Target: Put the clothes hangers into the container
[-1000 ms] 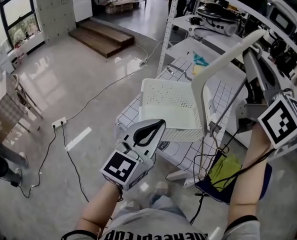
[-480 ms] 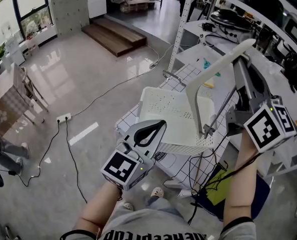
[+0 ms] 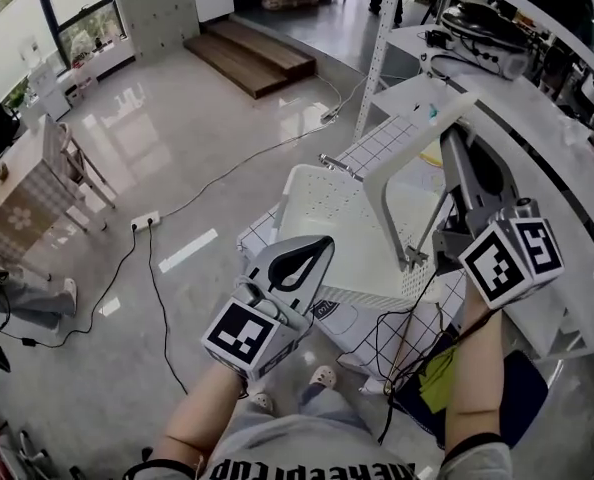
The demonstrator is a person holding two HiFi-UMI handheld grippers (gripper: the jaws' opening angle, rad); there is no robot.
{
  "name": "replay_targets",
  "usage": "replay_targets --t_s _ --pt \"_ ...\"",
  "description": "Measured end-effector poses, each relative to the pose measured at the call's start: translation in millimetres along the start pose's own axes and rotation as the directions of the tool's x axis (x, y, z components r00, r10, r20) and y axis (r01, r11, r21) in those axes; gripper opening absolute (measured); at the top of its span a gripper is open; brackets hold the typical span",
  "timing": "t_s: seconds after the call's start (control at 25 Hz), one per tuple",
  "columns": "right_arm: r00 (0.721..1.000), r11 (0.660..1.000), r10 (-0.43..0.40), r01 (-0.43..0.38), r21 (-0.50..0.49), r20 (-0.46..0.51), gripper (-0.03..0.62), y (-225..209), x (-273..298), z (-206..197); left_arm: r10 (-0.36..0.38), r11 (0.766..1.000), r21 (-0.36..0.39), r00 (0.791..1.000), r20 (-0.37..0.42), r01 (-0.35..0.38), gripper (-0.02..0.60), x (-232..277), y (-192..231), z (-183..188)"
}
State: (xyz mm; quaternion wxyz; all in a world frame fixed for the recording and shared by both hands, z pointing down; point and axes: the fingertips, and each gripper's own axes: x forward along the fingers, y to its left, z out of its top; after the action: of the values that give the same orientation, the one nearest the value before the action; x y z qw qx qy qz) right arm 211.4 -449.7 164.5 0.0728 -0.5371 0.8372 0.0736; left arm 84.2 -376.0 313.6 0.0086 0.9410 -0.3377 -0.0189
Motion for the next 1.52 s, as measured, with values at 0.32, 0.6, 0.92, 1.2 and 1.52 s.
replay_targets --t_s 0.32,0.6,0.92,1.2,1.52 --pt "0.996 0.998 0.064 -0.063 0.023 -0.057 0.011 -7 5 -50 0.050 0.999 -0.019 0.998 -0.034 -0.051 0.011 8 1 -9" --pt "0.991 0.997 0.075 -0.072 0.030 -0.111 0.011 -9 11 -101 0.092 0.996 0.013 0.995 -0.027 -0.091 0.011 7 7 -14" --pt "0.977 0.997 0.078 -0.078 0.006 -0.201 0.012 -6 20 -150 0.125 0.992 0.011 0.992 -0.029 -0.125 0.011 2 10 -16" --pt "0.963 0.988 0.127 -0.143 -0.053 -0.238 0.042 12 30 -162 0.147 0.989 0.026 0.989 -0.028 -0.146 0.011 -3 14 -17" --pt "0.934 0.972 0.192 -0.223 -0.070 -0.303 0.135 35 38 -176 0.154 0.988 0.034 0.988 -0.018 -0.154 0.011 -9 18 -14"
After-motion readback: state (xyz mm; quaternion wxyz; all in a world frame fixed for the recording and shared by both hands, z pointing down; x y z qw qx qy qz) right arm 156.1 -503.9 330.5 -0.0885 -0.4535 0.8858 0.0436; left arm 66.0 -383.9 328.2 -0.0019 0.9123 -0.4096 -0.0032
